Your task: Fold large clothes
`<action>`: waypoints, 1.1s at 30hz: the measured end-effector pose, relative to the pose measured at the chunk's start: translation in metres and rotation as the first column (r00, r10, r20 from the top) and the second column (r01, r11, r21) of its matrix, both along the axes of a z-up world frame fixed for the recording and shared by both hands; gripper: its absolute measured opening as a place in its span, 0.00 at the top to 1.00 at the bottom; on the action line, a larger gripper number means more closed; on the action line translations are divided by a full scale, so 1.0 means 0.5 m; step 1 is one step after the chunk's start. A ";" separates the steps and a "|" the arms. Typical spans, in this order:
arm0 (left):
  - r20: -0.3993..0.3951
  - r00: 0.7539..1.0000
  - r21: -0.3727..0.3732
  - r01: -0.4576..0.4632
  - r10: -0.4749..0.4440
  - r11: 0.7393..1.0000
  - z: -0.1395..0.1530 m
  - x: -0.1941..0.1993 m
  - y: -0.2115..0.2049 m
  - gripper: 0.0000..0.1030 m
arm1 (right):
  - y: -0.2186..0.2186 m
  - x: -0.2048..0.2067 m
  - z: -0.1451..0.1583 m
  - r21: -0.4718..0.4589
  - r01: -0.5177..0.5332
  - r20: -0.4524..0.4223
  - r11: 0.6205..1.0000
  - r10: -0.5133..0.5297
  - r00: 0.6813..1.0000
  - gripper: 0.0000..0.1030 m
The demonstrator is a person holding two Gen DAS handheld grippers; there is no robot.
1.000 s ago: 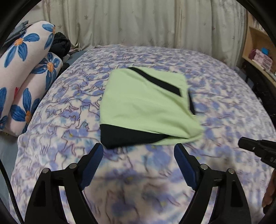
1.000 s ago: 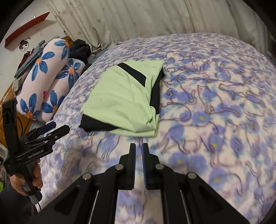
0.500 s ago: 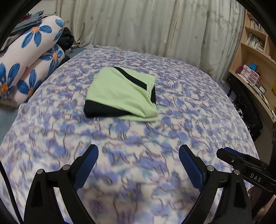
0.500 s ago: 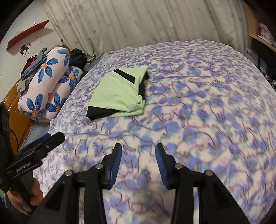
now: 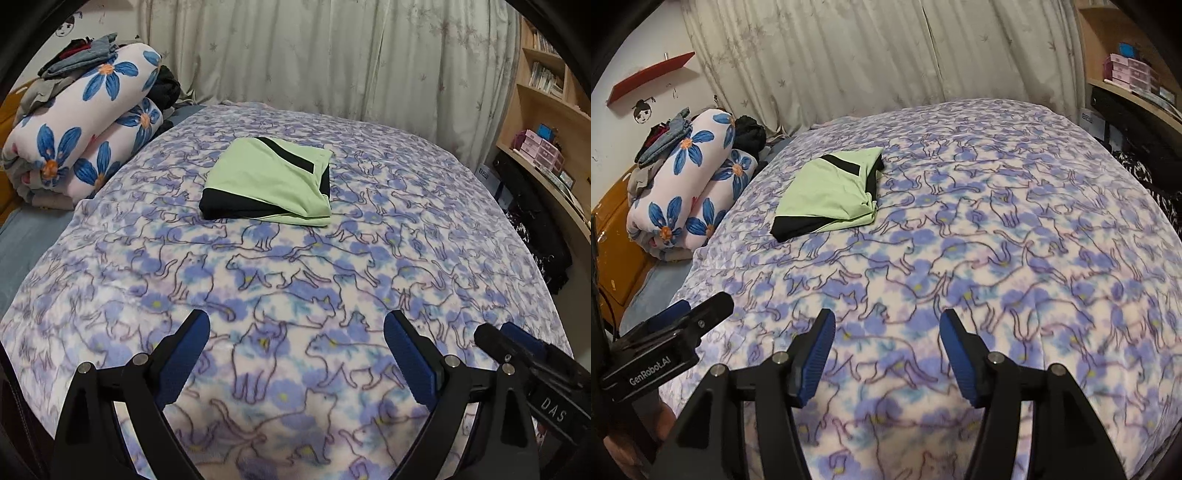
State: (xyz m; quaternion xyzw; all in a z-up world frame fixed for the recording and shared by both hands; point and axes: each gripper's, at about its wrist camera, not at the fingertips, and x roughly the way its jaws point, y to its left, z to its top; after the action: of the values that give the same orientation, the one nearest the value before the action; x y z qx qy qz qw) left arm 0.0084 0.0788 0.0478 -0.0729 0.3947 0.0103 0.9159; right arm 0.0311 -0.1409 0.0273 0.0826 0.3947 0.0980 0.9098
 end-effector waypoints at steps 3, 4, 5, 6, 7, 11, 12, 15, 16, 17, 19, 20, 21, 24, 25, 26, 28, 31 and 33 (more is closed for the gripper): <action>-0.004 1.000 0.010 0.008 -0.008 1.000 0.001 -0.020 -0.015 0.07 | 0.000 -0.022 -0.002 0.013 -0.010 -0.010 1.000 0.010 1.000 0.42; -0.005 1.000 0.016 0.014 -0.014 1.000 0.001 -0.024 -0.019 0.07 | 0.001 -0.030 -0.002 0.010 -0.010 -0.011 1.000 0.010 1.000 0.42; -0.006 1.000 0.022 0.017 -0.017 1.000 0.002 -0.030 -0.024 0.07 | 0.000 -0.036 -0.002 0.009 -0.008 -0.008 1.000 0.008 1.000 0.42; -0.006 1.000 0.024 0.019 -0.019 1.000 0.003 -0.034 -0.028 0.07 | 0.001 -0.041 -0.001 0.008 -0.008 -0.004 1.000 0.008 1.000 0.42; -0.006 1.000 0.023 0.022 -0.021 1.000 0.004 -0.039 -0.031 0.07 | 0.001 -0.046 -0.001 0.006 -0.008 -0.001 1.000 0.008 1.000 0.42; -0.013 0.999 0.014 0.032 -0.031 0.999 0.004 -0.051 -0.040 0.07 | -0.003 -0.061 0.000 -0.002 -0.002 0.005 1.000 0.002 1.000 0.42; -0.015 0.999 0.015 0.036 -0.036 0.999 0.004 -0.054 -0.043 0.07 | -0.005 -0.064 0.001 0.002 -0.002 0.006 1.000 0.002 1.000 0.42; -0.013 0.999 0.025 0.043 -0.043 0.999 0.003 -0.061 -0.053 0.07 | -0.008 -0.072 0.002 0.007 -0.001 0.007 1.000 0.001 1.000 0.42; -0.013 0.999 0.027 0.047 -0.047 0.999 0.004 -0.064 -0.055 0.07 | -0.009 -0.072 0.002 0.005 -0.002 0.007 1.000 0.002 1.000 0.42; -0.013 0.999 0.027 0.052 -0.052 0.998 0.004 -0.067 -0.058 0.07 | -0.009 -0.072 0.002 0.004 -0.002 0.009 1.000 0.002 1.000 0.42; -0.011 0.999 0.035 0.047 -0.047 0.998 0.004 -0.071 -0.063 0.07 | -0.012 -0.076 0.002 -0.002 0.002 0.011 1.000 -0.002 1.000 0.42; -0.010 0.999 0.041 0.047 -0.047 0.998 0.005 -0.073 -0.067 0.07 | -0.013 -0.080 0.003 -0.004 0.004 0.013 1.000 -0.004 1.000 0.42; -0.008 0.999 0.045 0.047 -0.047 0.998 0.005 -0.075 -0.071 0.07 | -0.015 -0.083 0.003 -0.002 0.006 0.013 1.000 -0.006 1.000 0.42; -0.011 0.999 0.045 0.045 -0.045 0.998 0.004 -0.077 -0.074 0.07 | -0.018 -0.090 0.004 0.008 0.015 0.010 1.000 -0.015 1.000 0.42; -0.010 0.999 0.046 0.047 -0.047 0.998 0.004 -0.078 -0.072 0.07 | -0.018 -0.091 0.003 0.010 0.016 0.009 1.000 -0.016 1.000 0.42; -0.009 0.999 0.047 0.049 -0.048 0.998 0.004 -0.078 -0.073 0.07 | -0.018 -0.090 0.002 0.011 0.017 0.007 1.000 -0.017 1.000 0.42; -0.012 0.999 0.047 0.047 -0.046 0.998 0.004 -0.078 -0.074 0.07 | -0.019 -0.090 0.001 0.011 0.021 0.004 1.000 -0.021 1.000 0.42; -0.011 0.999 0.048 0.047 -0.047 0.998 0.003 -0.077 -0.073 0.07 | -0.019 -0.086 -0.001 0.009 0.026 0.001 1.000 -0.026 1.000 0.42; -0.011 0.999 0.050 0.047 -0.047 0.998 0.003 -0.079 -0.075 0.07 | -0.020 -0.086 -0.001 0.009 0.026 -0.001 1.000 -0.026 1.000 0.42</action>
State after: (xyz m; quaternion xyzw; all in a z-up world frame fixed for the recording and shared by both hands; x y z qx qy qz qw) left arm -0.0311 0.0411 0.0495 -0.0406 0.4003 -0.0010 0.9155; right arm -0.0118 -0.1510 0.0269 0.0921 0.3937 0.0879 0.9104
